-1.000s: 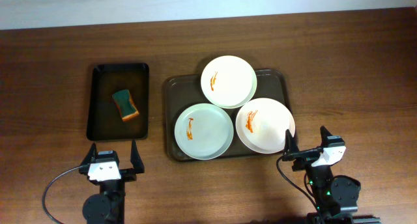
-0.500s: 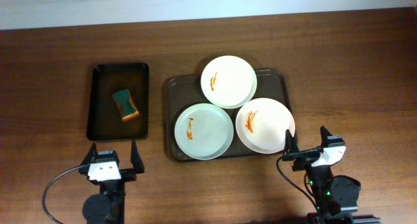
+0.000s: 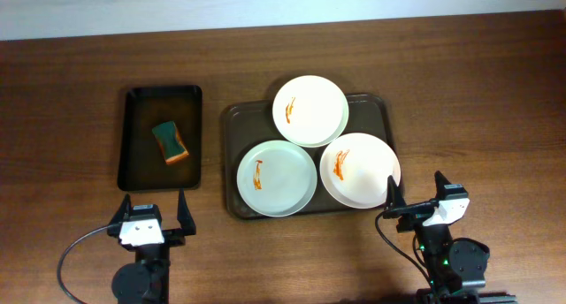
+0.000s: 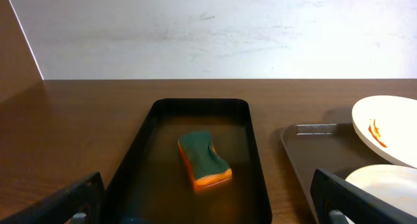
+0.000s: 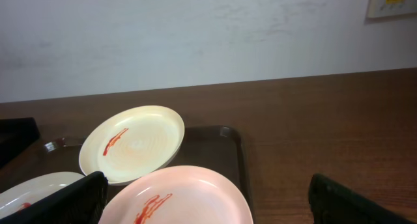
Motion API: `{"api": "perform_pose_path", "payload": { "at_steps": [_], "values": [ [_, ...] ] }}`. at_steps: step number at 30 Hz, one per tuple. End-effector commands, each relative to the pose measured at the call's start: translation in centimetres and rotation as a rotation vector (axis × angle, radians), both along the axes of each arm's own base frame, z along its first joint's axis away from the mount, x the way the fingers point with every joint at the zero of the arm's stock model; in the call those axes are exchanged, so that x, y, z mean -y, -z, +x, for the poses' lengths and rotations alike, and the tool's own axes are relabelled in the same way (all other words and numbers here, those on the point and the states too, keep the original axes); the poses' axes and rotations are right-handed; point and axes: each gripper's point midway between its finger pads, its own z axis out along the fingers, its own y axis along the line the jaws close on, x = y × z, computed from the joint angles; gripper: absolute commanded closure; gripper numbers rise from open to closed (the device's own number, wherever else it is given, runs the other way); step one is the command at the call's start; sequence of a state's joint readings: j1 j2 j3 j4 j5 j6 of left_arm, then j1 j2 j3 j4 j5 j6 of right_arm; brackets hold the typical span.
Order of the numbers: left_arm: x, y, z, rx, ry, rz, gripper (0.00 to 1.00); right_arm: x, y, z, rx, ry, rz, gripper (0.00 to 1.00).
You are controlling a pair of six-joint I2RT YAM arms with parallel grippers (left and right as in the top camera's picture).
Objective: Clean dirty plates on tray and stack at the side
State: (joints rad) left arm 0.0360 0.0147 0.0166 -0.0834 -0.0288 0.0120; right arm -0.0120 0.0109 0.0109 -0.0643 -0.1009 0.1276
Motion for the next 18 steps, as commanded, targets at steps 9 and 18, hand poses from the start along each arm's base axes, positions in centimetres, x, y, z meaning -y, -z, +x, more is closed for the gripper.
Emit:
{"api": "perform_pose_path", "payload": {
  "at_steps": [9, 18],
  "values": [
    [0.1, 0.2, 0.0, 0.0, 0.01, 0.018, 0.01, 0.0, 0.3, 0.0, -0.005, 0.003, -0.001, 0.02],
    [8.2, -0.8, -1.5, 0.036, 0.491, -0.038, 0.01, 0.0, 0.3, 0.0, -0.005, 0.003, -0.001, 0.02]
  ]
}}
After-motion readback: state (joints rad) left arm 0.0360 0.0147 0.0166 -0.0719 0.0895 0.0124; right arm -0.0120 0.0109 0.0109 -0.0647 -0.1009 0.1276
